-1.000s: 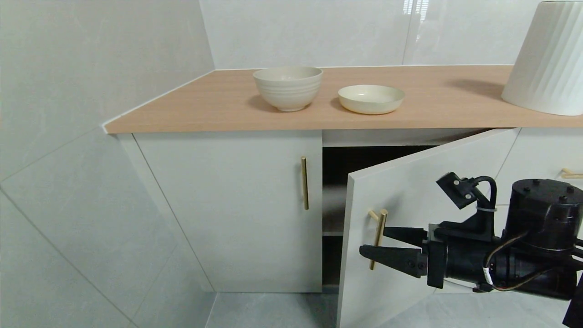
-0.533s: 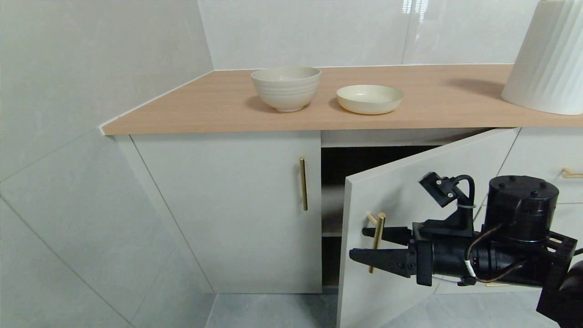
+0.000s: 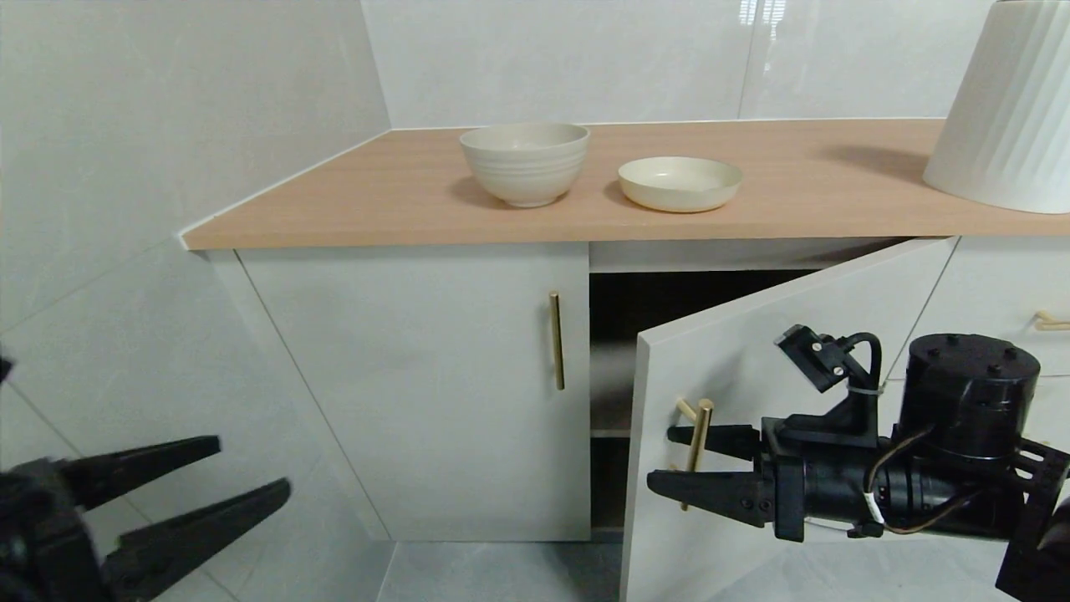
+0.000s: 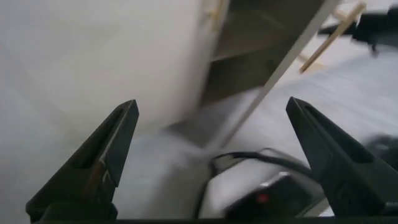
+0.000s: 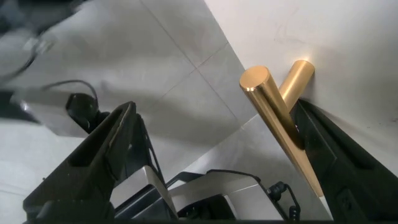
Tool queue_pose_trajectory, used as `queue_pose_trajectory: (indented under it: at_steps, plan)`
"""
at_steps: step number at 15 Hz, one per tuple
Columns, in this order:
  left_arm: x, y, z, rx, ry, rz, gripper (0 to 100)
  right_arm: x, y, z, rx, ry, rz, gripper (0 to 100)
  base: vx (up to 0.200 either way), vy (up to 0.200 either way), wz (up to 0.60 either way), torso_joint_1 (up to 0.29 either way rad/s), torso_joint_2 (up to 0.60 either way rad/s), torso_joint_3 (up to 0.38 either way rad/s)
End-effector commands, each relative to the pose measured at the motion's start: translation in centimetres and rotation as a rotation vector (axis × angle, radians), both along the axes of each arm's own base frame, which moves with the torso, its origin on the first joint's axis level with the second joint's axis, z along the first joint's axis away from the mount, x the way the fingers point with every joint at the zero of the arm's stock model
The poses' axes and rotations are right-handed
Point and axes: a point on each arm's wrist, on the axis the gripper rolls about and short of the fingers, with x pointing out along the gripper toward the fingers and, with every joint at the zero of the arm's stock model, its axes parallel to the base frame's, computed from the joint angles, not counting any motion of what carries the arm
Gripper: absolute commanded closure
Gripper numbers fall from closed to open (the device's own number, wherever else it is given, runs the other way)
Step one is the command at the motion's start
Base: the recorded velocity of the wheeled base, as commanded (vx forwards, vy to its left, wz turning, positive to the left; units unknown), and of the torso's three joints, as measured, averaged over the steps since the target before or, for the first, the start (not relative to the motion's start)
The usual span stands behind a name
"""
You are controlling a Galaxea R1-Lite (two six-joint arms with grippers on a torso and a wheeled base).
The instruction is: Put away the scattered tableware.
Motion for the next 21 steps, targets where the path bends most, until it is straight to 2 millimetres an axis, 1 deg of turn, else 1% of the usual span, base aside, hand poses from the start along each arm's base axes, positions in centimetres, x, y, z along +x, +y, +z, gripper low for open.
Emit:
queue_pose_trajectory:
  at_steps: [1, 2, 3, 5, 7, 8, 11, 12, 14, 15, 16, 19, 21]
  plan:
    - [10.9, -6.6, -2.4, -0.06, 0.176, -0.198, 0, -0.8, -0.3, -0.1, -0.001, 0.007, 0.008, 0, 0.0, 0.0, 0.0, 0.0, 0.0, 0.0]
    - [11.9, -7.9, -2.9, -0.075, 0.179, -0.224, 0, -1.0, -0.5, 0.0, 0.003, 0.004, 0.009, 0, 0.0, 0.0, 0.0, 0.0, 0.0, 0.0]
    - [12.7, -9.0, -3.4, -0.081, 0.184, -0.248, 100, -1.1, -0.5, 0.1, 0.005, 0.003, 0.007, 0, 0.0, 0.0, 0.0, 0.0, 0.0, 0.0]
    - [13.5, -10.3, -4.4, -0.08, 0.185, -0.277, 100, -1.0, -0.5, 0.0, 0.003, 0.004, 0.008, 0, 0.0, 0.0, 0.0, 0.0, 0.0, 0.0]
    - [14.8, -12.1, -5.7, -0.091, 0.144, -0.317, 100, -0.9, -0.6, 0.0, 0.002, 0.001, -0.001, 0, 0.0, 0.0, 0.0, 0.0, 0.0, 0.0]
    - [15.1, -13.2, -6.3, -0.099, 0.117, -0.342, 100, -1.0, -0.7, 0.1, 0.003, -0.003, -0.009, 0, 0.0, 0.0, 0.0, 0.0, 0.0, 0.0]
    - [16.7, -16.9, -9.2, -0.112, 0.049, -0.389, 100, -1.0, -0.9, -0.2, -0.013, 0.001, -0.052, 0, 0.0, 0.0, 0.0, 0.0, 0.0, 0.0]
    - [17.8, -18.6, -10.5, -0.116, 0.013, -0.381, 100, -0.9, -0.8, -0.3, -0.016, 0.001, -0.059, 0, 0.0, 0.0, 0.0, 0.0, 0.0, 0.0]
    - [18.7, -20.5, -11.8, -0.129, -0.036, -0.353, 100, -0.9, -0.8, -0.4, -0.019, 0.005, -0.059, 0, 0.0, 0.0, 0.0, 0.0, 0.0, 0.0]
    - [18.5, -21.4, -12.0, -0.165, -0.051, -0.343, 100, -0.9, -0.8, -0.4, -0.021, 0.006, -0.06, 0, 0.0, 0.0, 0.0, 0.0, 0.0, 0.0]
    - [17.8, -22.2, -11.3, -0.233, -0.045, -0.353, 100, -0.9, -0.8, -0.4, -0.021, 0.006, -0.06, 0, 0.0, 0.0, 0.0, 0.0, 0.0, 0.0]
    - [17.0, -22.4, -10.1, -0.254, -0.059, -0.376, 100, -0.7, -1.2, -0.2, -0.016, 0.0, -0.077, 0, 0.0, 0.0, 0.0, 0.0, 0.0, 0.0]
    - [15.8, -22.9, -9.5, -0.262, -0.064, -0.407, 100, -0.5, -1.5, -0.1, -0.012, -0.005, -0.091, 0, 0.0, 0.0, 0.0, 0.0, 0.0, 0.0]
